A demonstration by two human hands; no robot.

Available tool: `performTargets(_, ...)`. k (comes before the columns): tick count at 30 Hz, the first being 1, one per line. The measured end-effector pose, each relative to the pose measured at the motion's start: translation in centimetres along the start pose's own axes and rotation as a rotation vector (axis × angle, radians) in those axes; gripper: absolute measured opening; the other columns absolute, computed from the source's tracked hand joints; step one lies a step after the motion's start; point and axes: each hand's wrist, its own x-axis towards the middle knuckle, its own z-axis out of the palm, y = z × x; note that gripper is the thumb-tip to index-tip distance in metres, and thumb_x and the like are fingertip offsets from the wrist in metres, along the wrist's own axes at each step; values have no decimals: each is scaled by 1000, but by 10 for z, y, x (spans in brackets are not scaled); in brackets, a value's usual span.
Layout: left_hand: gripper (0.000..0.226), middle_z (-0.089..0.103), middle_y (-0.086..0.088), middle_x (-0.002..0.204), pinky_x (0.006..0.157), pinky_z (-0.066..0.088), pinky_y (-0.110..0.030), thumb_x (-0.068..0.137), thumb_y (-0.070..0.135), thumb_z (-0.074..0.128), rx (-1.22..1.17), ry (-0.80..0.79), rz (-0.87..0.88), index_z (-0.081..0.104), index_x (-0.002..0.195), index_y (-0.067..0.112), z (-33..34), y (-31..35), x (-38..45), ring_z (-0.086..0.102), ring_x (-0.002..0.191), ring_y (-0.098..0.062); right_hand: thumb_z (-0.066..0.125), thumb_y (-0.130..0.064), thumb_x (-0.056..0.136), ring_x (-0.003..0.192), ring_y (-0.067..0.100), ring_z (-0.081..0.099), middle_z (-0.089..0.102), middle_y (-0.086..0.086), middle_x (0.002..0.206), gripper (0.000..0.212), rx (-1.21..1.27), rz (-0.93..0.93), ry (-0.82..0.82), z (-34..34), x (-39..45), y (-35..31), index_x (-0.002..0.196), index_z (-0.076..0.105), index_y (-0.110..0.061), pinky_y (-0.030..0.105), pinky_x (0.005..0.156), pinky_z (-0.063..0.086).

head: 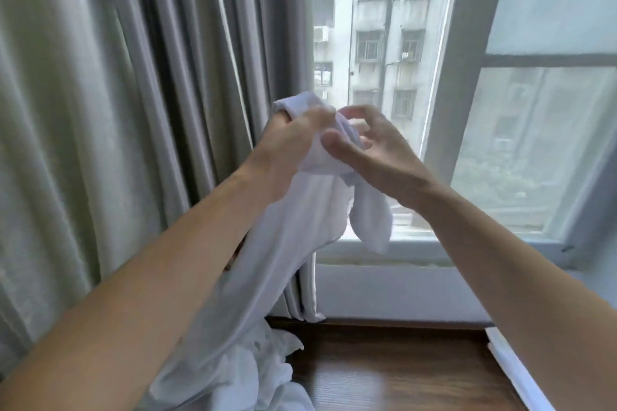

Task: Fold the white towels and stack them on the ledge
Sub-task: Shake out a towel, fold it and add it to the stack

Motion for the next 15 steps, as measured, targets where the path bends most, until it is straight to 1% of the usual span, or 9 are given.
performTargets(2,28,72,-16,89,75,57,-43,100,14,53,-47,-2,-4,67,77,16,18,19,10,70,86,-31,82,-56,74,102,8,66,65,-14,114,74,-228,-78,-14,-21,-12,8,134,45,-35,33,83,56)
performTargets(4,16,68,-14,97,84,61,-51,102,19,55,-129,46,-65,67,93,12,39,32,17,68,95,-29,80,-43,78,97,13,63,62,-15,108,66,-392,-119,102,-40,-18,17,134,46,-31,33,77,53)
performTargets(5,14,66,-16,105,85,61,-55,101,21,58,-183,69,-114,67,103,10,52,38,19,69,101,-31,75,-36,84,91,16,64,63,-13,100,48,-385,-131,175,-50,-19,20,126,53,-29,35,73,53)
performTargets(7,22,66,-19,117,77,63,-51,99,21,61,-254,97,-198,64,118,9,73,47,22,70,105,-34,64,-25,94,71,16,61,62,-9,76,3,-317,-144,326,-76,-20,25,95,61,-24,34,61,48)
performTargets(8,23,67,-19,116,72,64,-47,100,20,60,-252,84,-238,62,120,9,82,50,22,71,100,-33,61,-25,97,61,13,54,57,-8,66,17,-295,-168,394,-91,-21,28,80,58,-22,33,56,43)
performTargets(9,22,70,-17,110,68,63,-44,101,20,58,-215,50,-284,62,120,9,89,53,22,73,93,-31,60,-28,99,57,12,49,53,-7,60,27,-297,-179,431,-107,-22,29,73,57,-19,32,54,39)
performTargets(11,20,71,-13,86,57,62,-36,105,26,54,-54,-63,-389,62,114,10,96,56,23,73,74,-28,61,-28,97,57,12,52,57,-6,60,26,-293,-163,437,-137,-26,27,75,65,-16,30,53,41)
performTargets(13,28,62,-4,63,42,51,-25,105,41,53,144,-117,-493,60,98,14,100,52,24,70,58,-23,60,-18,94,58,9,55,63,-9,63,20,-266,-131,357,-162,-29,25,77,70,-20,23,52,42)
performTargets(15,40,51,1,52,38,44,-20,102,50,54,322,-88,-535,57,84,14,100,44,25,66,50,-20,58,-13,92,58,6,52,58,-14,60,22,-287,-95,254,-179,-31,26,72,65,-21,18,51,38)
